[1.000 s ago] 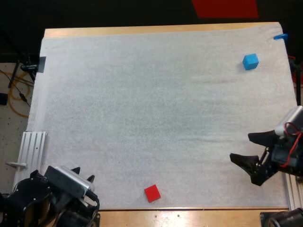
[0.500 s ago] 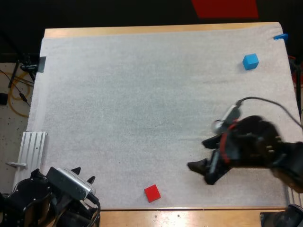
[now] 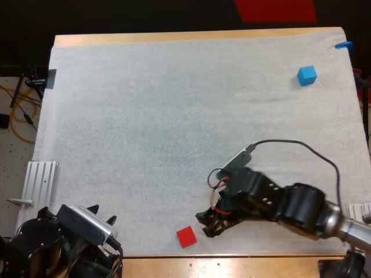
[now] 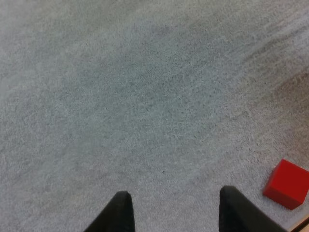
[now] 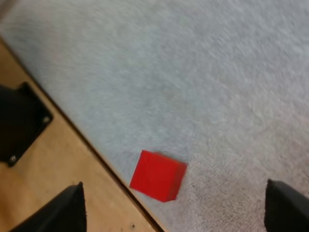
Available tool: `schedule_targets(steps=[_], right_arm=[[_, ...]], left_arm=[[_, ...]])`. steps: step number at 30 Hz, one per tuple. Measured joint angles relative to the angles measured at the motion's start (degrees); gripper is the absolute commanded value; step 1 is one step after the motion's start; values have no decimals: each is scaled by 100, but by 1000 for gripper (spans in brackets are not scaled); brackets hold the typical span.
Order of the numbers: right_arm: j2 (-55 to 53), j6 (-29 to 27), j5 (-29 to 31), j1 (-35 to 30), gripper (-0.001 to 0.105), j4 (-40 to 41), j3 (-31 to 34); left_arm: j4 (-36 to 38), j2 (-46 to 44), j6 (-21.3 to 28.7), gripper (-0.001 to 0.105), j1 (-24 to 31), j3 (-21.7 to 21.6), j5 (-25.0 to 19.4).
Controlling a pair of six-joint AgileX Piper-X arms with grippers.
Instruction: Stack red cube on blue cube
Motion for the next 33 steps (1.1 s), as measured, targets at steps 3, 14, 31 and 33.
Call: schedule_targets(steps=[3,14,31,33], right_arm=[[263,381,161,131,72,-129,0],[1456,1201,215,578,72,-442,-225],[2651,1648,221,1101,72,-638,-426],[2765,1648,221,1100,72,-641,-426]], left_arm=[[0,0,0,41,0,0,0],[0,0,0,41,0,0,11],[0,0,0,41,0,0,131],[0,0,0,41,0,0,131]])
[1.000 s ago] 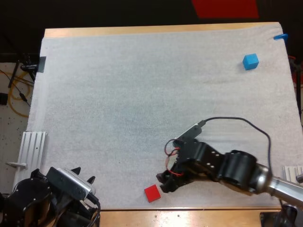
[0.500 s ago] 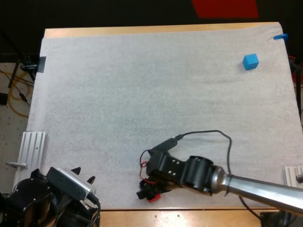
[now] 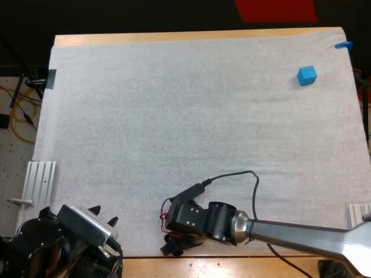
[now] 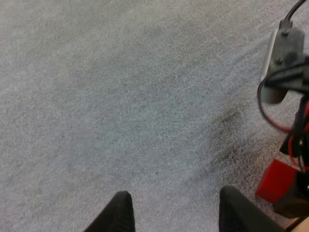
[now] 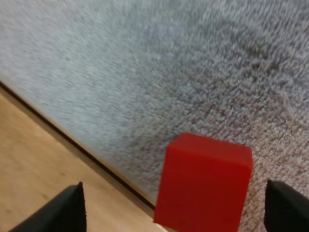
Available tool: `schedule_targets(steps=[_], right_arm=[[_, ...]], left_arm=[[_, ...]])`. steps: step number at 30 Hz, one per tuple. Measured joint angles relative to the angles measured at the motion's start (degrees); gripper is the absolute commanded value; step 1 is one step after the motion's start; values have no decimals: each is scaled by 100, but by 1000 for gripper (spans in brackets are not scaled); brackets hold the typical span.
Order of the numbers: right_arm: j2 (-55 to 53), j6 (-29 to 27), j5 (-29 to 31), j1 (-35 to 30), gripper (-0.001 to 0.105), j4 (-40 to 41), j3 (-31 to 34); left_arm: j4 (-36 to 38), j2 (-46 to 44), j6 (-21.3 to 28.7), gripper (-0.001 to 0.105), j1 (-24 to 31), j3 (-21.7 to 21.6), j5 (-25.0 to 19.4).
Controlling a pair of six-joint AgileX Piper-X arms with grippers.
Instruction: Stack red cube on blue cube
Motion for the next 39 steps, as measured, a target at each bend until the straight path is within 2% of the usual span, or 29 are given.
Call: schedule_targets(steps=[10,12,17,19,22,27,31,35,39], right_arm=[[574,-128,163,0,72,-72,0],[612,-153,146,0,68,-72,0],[614,-214,157,0,30,-81,0],[614,-317,157,0,23,-81,0],[614,-442,187,0,22,-81,0],[339,-800,658,-97,22,332,-155],[-71,-1092,897,-564,22,857,-416],[-358,-1506,1206,-1187,22,1402,-713],[-511,-1804,1280,-1830,22,1672,-1016]], left_arm=[[23,0,0,41,0,0,0],[23,0,0,41,0,0,0],[23,0,0,41,0,0,0],[23,0,0,41,0,0,0],[23,0,10,41,0,0,0],[23,0,6,41,0,0,0],[-57,0,6,41,0,0,149],[-456,0,6,41,0,0,499],[-804,37,6,41,0,0,632]])
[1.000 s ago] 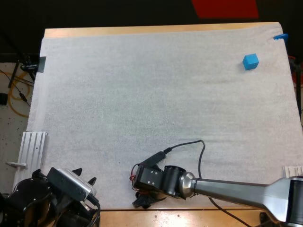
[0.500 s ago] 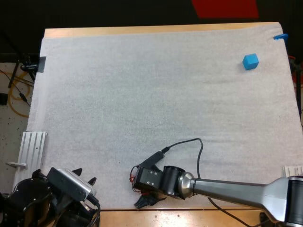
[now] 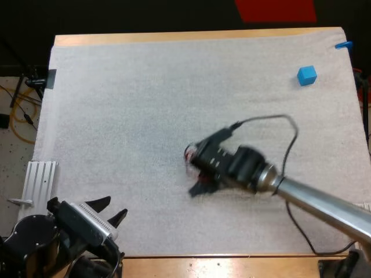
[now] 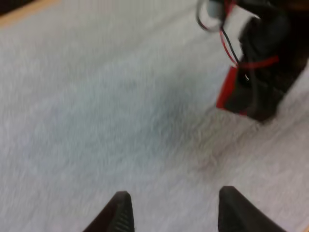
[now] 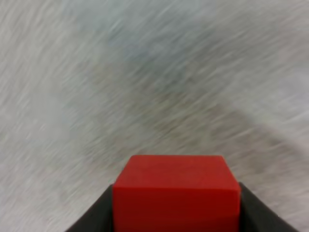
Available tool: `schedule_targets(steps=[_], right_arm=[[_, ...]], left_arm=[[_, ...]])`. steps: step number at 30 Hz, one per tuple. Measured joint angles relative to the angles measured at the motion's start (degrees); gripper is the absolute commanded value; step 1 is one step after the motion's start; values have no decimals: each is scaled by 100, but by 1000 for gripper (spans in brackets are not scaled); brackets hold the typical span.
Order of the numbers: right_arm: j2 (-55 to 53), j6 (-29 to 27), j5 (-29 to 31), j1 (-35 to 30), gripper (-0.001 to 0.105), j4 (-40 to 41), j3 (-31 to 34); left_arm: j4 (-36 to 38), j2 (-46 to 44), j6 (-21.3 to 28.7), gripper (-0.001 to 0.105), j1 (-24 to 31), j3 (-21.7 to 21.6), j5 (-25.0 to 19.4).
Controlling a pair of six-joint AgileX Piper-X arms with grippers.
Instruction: Stack red cube on blue cube
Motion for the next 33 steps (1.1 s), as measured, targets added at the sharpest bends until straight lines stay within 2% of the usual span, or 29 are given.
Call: schedule_targets(steps=[2,8,14,20,26,33], right_arm=[[-46,-260,8,-466,22,72,-203],[-63,-775,41,-1735,22,201,-647],[-63,-1324,41,-2931,22,180,-900],[279,-1700,41,-4054,22,76,-1321],[1098,-1885,54,-4637,22,78,-2033],[1970,-1920,-32,-4921,22,-99,-2895]], left_arm=[[-93,138,0,41,0,0,126],[-349,597,68,41,0,0,139],[-867,647,102,41,0,0,139],[-885,647,104,41,0,0,274],[-885,647,104,41,0,0,310],[-885,647,86,41,0,0,310]])
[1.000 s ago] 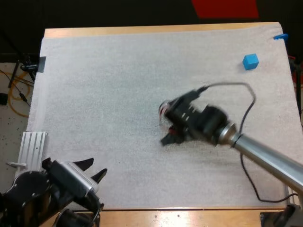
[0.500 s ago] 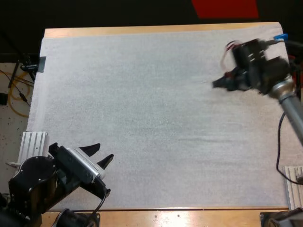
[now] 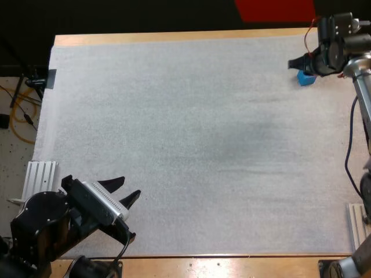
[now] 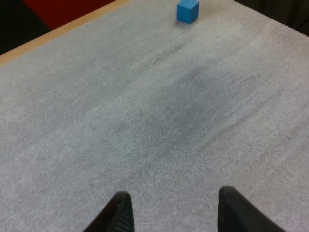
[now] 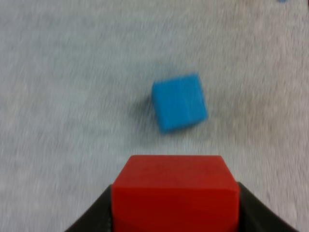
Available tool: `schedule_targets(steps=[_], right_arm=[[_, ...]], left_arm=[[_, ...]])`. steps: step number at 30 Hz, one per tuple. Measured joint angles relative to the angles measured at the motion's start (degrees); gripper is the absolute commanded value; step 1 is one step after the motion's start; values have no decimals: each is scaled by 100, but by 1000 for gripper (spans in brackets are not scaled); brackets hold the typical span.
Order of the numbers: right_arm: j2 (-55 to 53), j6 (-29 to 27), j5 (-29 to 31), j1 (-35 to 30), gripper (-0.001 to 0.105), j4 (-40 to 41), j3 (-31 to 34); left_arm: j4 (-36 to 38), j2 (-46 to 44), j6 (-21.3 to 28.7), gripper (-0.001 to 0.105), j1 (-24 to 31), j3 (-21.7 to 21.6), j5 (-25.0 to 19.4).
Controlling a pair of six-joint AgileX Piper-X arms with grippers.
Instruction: Stack red cube on blue cube
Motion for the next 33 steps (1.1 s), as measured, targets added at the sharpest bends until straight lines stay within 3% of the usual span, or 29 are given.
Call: schedule_targets(steps=[14,33], right_arm=[[1401,258,-421,-432,22,-98,-1281],[1993,292,-629,-447,22,-339,-1326]], left_arm=[[0,0,-134,41,0,0,0],[-7,0,-374,41,0,0,0]])
